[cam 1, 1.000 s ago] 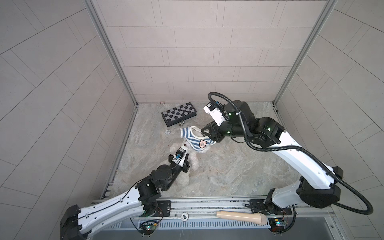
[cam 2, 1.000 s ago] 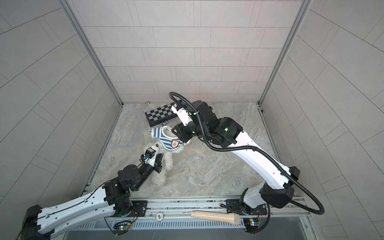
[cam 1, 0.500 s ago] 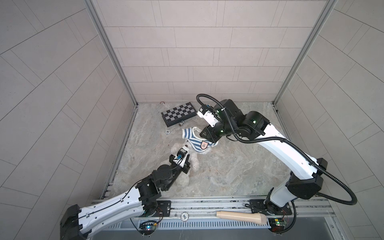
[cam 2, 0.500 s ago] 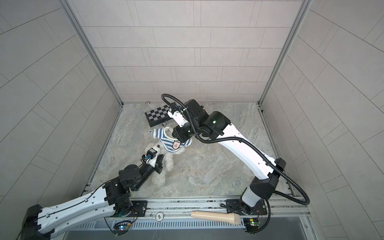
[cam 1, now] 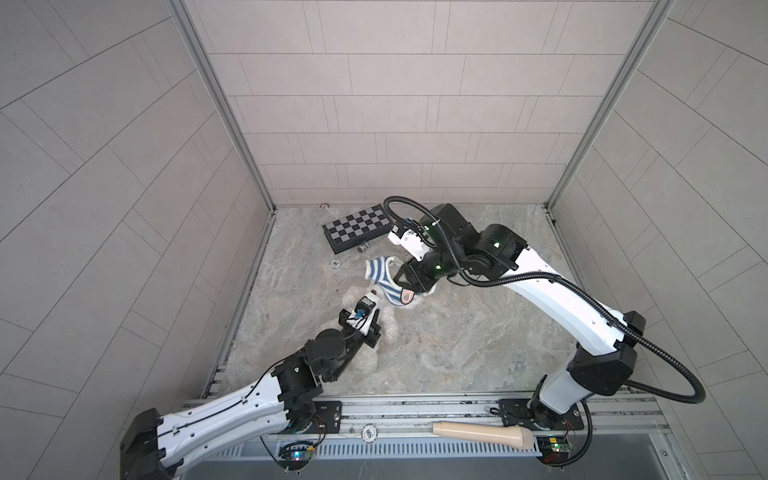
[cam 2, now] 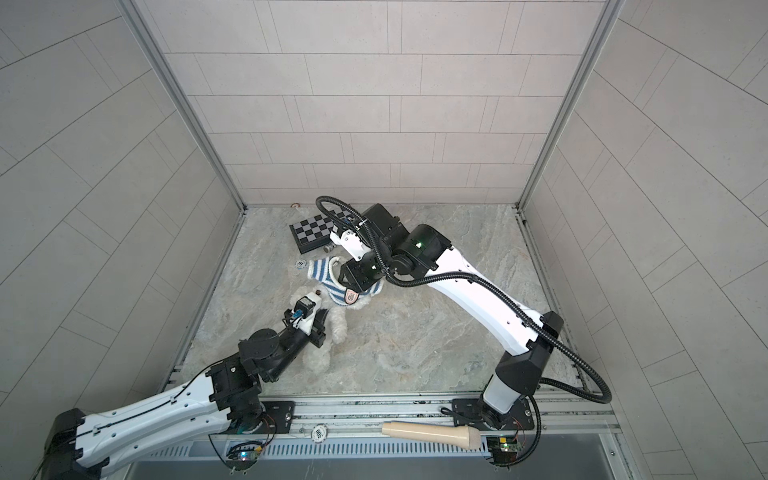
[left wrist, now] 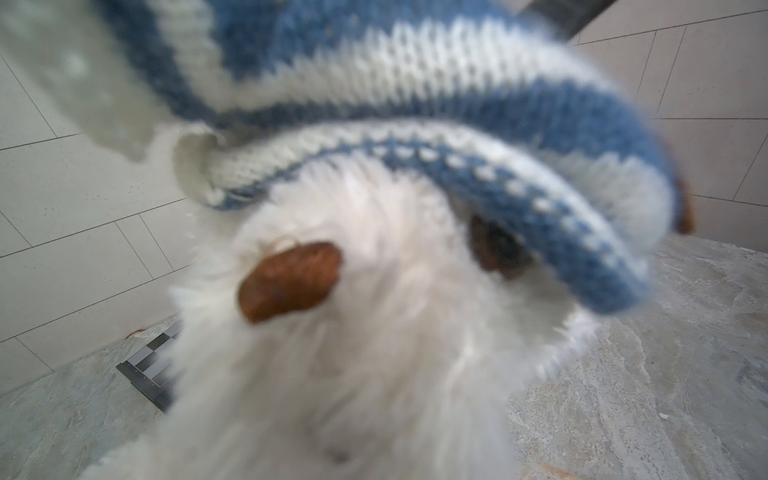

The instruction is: Dress the teddy bear

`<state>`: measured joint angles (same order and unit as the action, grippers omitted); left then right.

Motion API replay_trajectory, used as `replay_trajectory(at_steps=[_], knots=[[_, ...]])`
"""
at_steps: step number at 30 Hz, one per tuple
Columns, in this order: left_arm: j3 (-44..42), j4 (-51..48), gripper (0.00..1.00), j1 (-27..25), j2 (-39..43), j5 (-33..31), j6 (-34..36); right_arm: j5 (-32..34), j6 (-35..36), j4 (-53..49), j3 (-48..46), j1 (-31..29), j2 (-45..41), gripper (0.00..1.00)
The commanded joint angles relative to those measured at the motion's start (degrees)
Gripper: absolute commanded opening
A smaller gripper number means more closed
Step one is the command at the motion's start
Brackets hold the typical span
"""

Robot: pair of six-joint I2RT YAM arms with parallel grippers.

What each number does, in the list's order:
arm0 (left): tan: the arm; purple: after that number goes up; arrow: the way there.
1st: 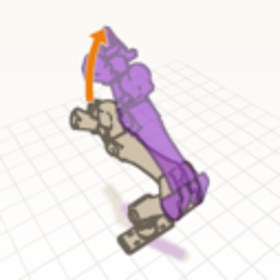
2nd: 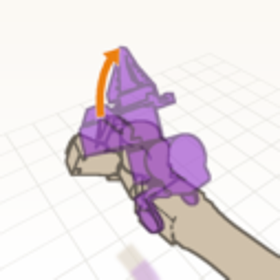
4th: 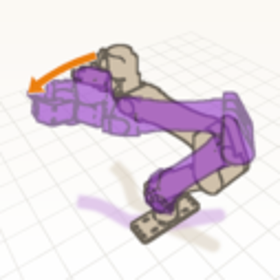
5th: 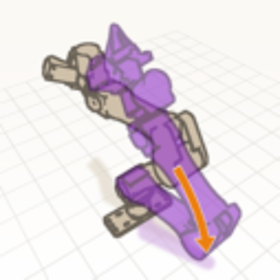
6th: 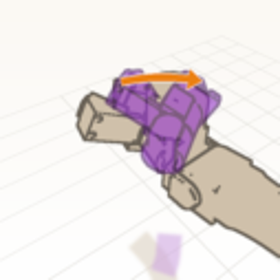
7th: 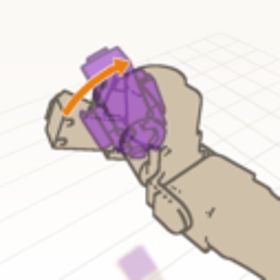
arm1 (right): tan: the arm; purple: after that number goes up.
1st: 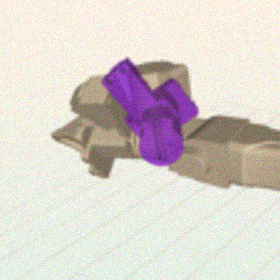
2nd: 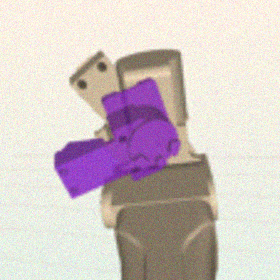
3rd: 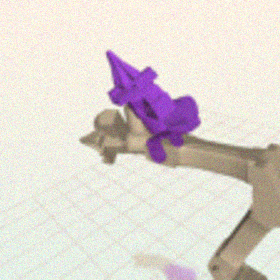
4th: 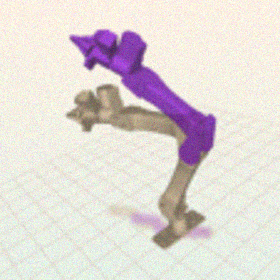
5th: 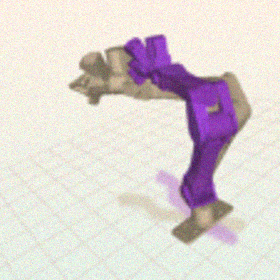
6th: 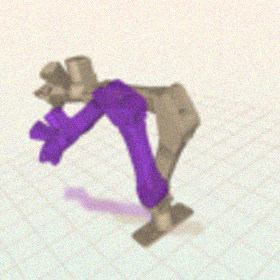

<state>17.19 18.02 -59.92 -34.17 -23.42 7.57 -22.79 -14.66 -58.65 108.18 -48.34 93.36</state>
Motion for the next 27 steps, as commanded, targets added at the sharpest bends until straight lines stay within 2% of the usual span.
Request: replay_trajectory(at_steps=[1,10,21,23,27], knots=[[0.05,2.55,0.0,-0.11,0.56,0.9,1.12,-1.88,1.2,-2.64,0.19,-0.3,0.83,0.48],[-0.3,2.71,0.0,-0.11,0.31,2.05,1.04,-6.5,0.09,0.31,-1.64,0.07,1.81,0.48],[-0.93,3.04,0.0,-0.14,0.42,2.76,1.21,-8.52,-3.81,5.85,-4.84,1.64,2.04,0.57],[-1.18,3.14,0.0,-0.11,0.68,2.79,1.15,-9.46,-4.84,7.23,-5.52,1.88,2.08,0.57],[-1.28,3.12,0.0,-0.12,0.78,2.72,1.13,-10.06,-6.84,9.78,-6.91,3.01,1.14,0.49]])
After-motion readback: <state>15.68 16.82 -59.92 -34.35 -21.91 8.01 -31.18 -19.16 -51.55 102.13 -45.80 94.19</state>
